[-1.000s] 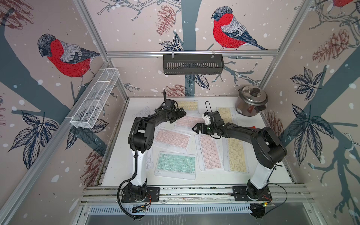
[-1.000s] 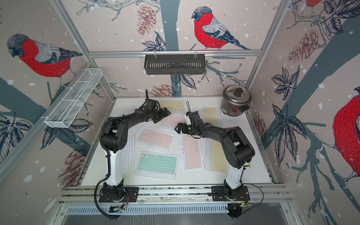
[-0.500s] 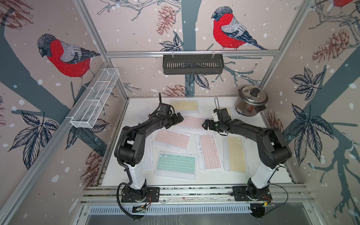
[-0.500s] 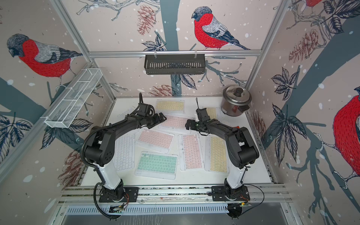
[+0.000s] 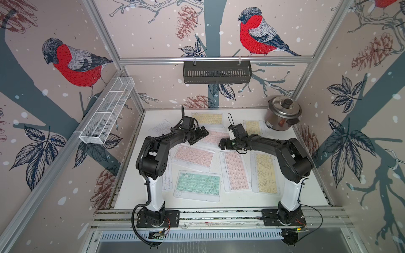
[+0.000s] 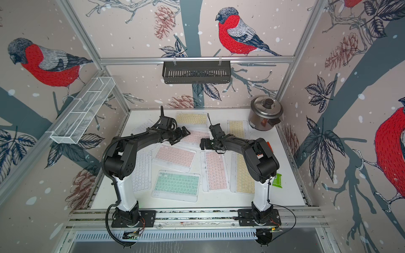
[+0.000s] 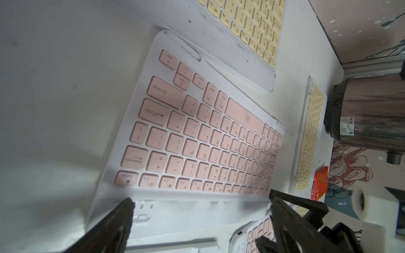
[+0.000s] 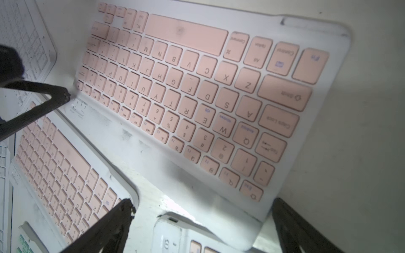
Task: Stack the numeric keypads
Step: Adjust the numeric keypad at the center of the board.
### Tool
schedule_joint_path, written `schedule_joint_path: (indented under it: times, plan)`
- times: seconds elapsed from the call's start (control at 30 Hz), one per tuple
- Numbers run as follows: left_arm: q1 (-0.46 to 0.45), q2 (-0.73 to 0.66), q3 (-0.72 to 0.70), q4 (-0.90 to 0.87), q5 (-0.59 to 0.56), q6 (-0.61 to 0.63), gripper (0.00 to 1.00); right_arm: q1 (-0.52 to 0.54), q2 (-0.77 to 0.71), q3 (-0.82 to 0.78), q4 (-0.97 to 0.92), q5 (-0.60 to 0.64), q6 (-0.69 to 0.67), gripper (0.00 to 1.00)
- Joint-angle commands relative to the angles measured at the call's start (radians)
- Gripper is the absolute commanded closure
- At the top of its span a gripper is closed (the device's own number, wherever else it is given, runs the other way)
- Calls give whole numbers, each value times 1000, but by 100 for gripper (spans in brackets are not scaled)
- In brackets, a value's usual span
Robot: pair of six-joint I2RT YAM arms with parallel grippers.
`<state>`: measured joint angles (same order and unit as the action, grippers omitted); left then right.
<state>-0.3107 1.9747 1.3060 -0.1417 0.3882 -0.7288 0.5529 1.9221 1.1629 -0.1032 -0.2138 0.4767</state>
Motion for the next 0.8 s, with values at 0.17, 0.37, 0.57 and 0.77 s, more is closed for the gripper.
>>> schedule_joint_path:
  times: [0.17,0.37,0.57,0.77]
  plan:
    - [91,-98,-31,-57,-72,36,3,97,0,-7,35,-66,56,0]
    - [92,-213,-143,-35,-59,17,3,-1,-76,38,-10,-35,16,0]
    - [85,-172,-209,58,19,-42,3,-115,154,378,-165,-6,-68,0]
    - [80,-130,-217,100,37,-65,3,-109,348,597,-220,-39,-140,0]
